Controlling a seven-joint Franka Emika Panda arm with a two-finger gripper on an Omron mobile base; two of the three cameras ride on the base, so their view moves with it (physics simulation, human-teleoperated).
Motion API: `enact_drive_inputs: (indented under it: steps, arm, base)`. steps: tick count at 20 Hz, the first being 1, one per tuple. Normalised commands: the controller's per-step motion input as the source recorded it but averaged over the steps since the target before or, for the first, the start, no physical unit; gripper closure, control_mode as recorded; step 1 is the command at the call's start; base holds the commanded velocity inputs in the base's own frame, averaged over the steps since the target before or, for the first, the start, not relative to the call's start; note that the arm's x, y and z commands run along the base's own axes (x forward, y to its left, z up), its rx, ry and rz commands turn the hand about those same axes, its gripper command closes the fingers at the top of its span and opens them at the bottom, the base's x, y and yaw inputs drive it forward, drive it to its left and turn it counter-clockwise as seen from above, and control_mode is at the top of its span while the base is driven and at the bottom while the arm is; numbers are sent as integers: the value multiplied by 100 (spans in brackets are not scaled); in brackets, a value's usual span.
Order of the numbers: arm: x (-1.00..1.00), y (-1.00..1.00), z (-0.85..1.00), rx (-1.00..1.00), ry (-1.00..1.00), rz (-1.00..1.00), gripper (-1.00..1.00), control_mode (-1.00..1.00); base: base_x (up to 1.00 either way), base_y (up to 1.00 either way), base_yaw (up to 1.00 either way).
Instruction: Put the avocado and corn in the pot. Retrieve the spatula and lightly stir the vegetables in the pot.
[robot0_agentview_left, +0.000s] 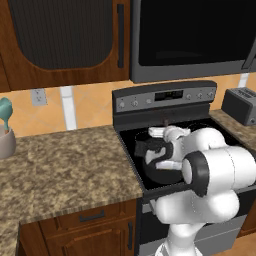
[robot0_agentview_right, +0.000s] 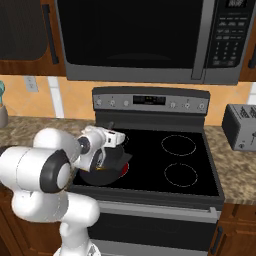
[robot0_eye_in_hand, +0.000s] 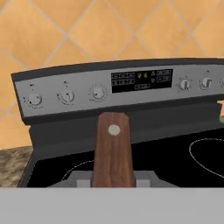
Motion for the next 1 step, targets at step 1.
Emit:
enact_drive_inputs:
  steps: [1]
  arm:
    - [4, 0, -44, 0, 4, 0, 100, -100]
  base:
    - [0, 0, 0]
